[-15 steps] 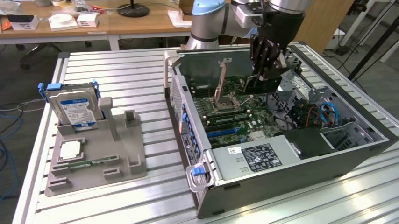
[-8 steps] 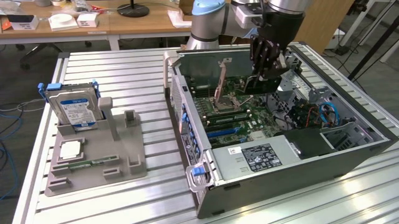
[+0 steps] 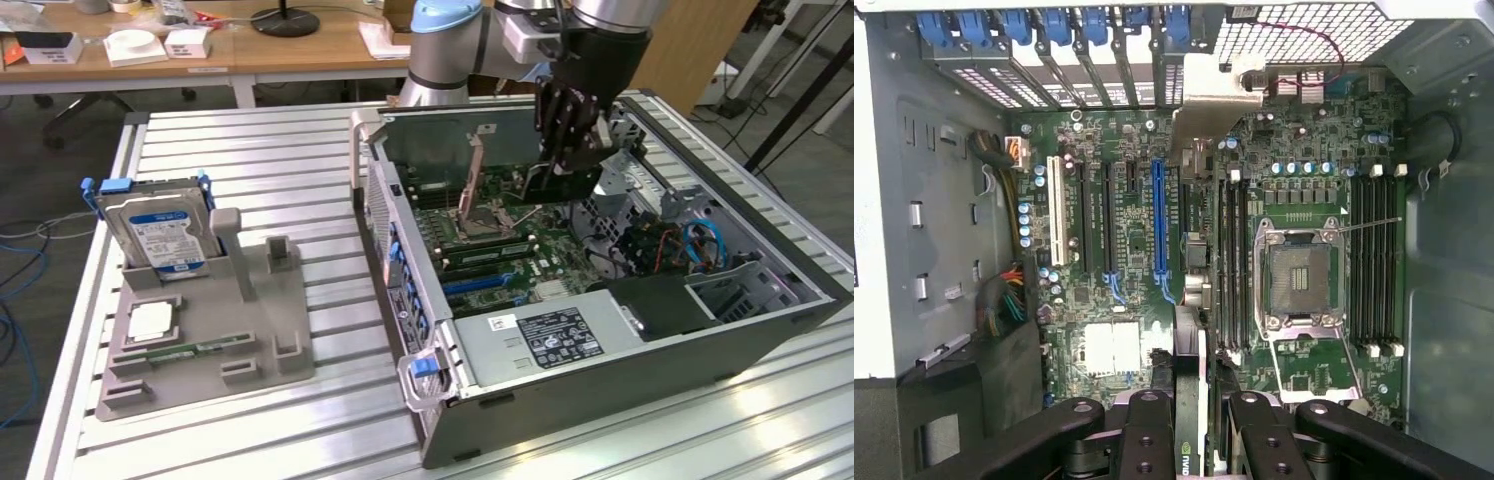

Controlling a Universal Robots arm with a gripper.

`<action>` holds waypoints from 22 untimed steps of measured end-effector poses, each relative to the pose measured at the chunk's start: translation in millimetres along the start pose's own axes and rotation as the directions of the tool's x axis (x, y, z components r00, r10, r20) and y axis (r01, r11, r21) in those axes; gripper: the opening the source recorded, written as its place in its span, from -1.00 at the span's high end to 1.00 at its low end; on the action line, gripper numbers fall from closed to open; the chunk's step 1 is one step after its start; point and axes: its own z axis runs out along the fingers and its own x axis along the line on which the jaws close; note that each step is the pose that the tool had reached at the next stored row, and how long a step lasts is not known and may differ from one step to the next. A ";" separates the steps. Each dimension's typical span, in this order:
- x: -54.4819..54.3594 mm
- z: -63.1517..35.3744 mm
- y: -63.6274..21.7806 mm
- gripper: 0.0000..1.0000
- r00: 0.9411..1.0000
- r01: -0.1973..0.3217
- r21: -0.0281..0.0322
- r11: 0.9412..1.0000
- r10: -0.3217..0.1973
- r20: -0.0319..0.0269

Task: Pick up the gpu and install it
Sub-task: 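Pick up the gpu and move the gpu toward the slot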

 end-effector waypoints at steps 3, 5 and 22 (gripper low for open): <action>0.0 0.2 0.0 0.47 1.000 0.000 0.000 1.000 0.000 0.000; 0.0 1.2 0.0 0.47 1.000 0.000 0.000 1.000 0.000 0.001; 0.1 11.7 0.1 0.47 1.000 0.000 0.000 1.000 0.000 0.000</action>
